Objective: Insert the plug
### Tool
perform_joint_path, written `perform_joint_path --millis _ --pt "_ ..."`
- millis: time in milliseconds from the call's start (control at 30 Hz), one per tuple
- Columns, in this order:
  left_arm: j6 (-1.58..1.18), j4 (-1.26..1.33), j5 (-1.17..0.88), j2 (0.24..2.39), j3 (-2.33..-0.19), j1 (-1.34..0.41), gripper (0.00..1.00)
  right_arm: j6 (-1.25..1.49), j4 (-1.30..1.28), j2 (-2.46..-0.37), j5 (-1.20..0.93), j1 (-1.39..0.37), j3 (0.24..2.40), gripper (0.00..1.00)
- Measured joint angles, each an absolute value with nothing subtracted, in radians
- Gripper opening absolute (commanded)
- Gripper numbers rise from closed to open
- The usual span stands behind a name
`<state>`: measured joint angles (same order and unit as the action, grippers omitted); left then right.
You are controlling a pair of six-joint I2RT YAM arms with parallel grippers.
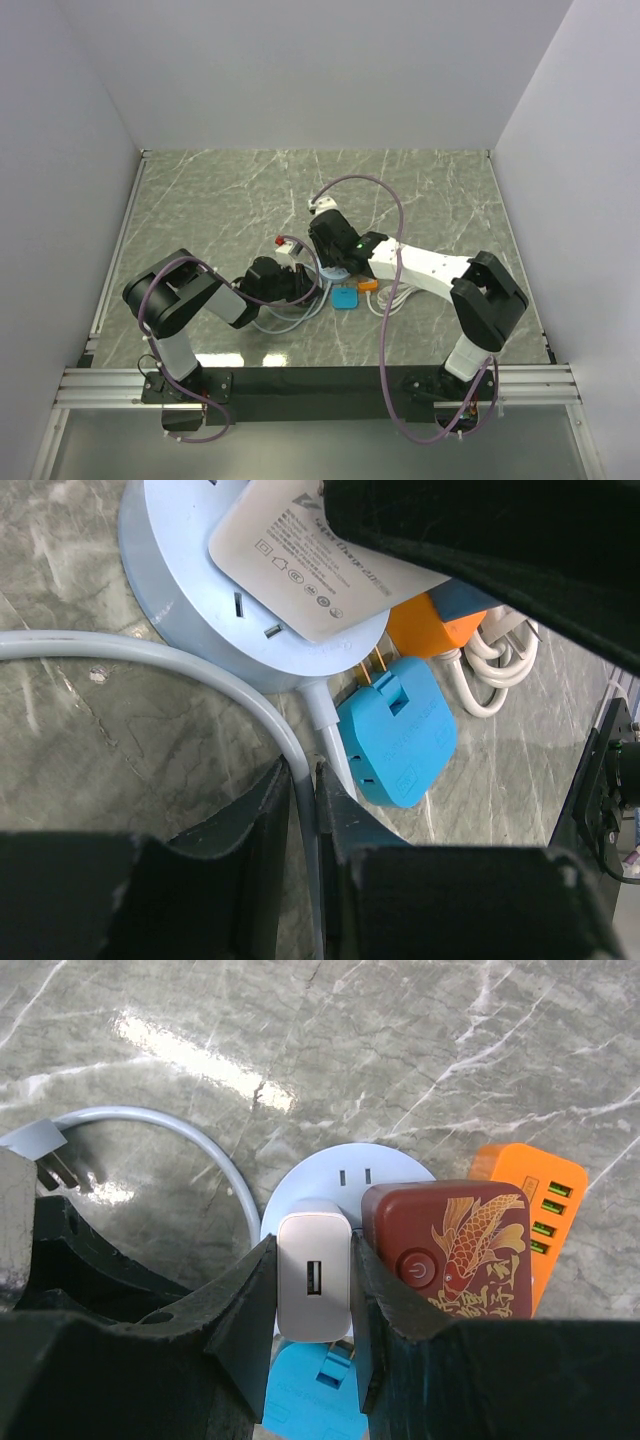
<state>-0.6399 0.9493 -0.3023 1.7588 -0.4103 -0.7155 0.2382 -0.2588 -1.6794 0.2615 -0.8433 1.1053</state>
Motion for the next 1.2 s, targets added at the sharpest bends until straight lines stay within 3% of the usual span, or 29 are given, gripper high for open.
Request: perform_joint_path --millis 1200 --pt "-0.644 0.962 -0.325 1.759 -0.397 -0.688 0.19 0.355 -0.051 -1.686 0.25 -0.863 0.982 0.0"
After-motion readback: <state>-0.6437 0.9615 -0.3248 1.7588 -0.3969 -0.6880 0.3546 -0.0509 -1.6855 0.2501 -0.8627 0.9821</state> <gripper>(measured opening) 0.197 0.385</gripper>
